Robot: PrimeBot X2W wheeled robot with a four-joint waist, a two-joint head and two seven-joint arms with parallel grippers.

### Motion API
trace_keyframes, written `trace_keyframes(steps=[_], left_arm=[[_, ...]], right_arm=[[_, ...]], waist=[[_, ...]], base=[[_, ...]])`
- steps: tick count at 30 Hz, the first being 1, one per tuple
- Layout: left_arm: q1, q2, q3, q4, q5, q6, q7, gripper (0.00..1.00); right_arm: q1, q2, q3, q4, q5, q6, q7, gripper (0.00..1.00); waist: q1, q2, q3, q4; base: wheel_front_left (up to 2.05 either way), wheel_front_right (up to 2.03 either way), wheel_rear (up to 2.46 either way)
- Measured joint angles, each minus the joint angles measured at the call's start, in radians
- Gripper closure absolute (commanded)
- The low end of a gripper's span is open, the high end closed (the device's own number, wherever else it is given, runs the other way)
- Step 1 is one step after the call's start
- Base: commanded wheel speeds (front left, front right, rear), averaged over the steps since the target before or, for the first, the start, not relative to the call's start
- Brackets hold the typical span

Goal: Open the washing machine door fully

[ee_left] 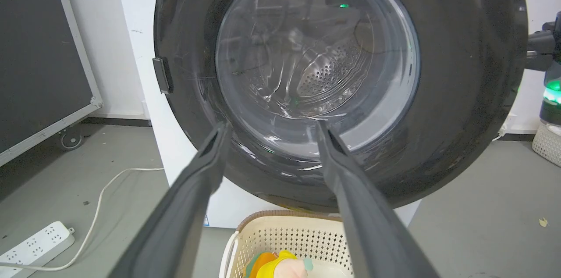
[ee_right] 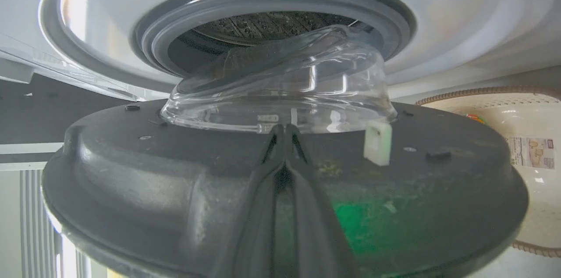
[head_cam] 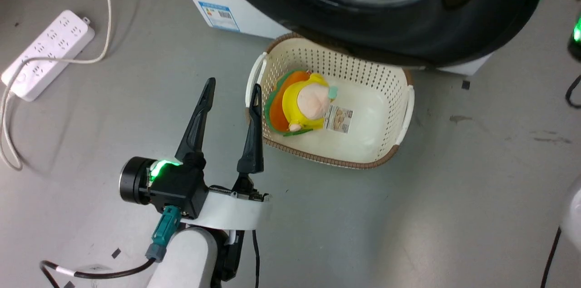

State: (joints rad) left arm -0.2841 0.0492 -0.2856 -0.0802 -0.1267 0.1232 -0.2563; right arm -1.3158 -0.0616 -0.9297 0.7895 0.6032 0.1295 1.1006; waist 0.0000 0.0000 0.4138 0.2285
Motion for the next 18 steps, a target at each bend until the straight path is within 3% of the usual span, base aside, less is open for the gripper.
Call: trace_keyframes(steps=[7, 18], left_arm=[[0.042, 0.000, 0.006, 0.025, 0.002, -0.006, 0.000, 0.00], [0.121, 0.000, 0.013, 0.057, 0.005, -0.027, 0.000, 0.00]], right_arm=[[0.138, 0.001, 0.122, 0.032, 0.088, 0.000, 0.042, 1.00], [0.324, 0.005, 0.442, 0.116, 0.430, 0.000, 0.016, 1.00]], waist=[[-0.0001, 0.0000, -0.078, -0.003], [-0.0002, 0.0000, -0.194, -0.006]], base=[[0.00, 0.00, 0.00], [0.00, 0.00, 0.00]])
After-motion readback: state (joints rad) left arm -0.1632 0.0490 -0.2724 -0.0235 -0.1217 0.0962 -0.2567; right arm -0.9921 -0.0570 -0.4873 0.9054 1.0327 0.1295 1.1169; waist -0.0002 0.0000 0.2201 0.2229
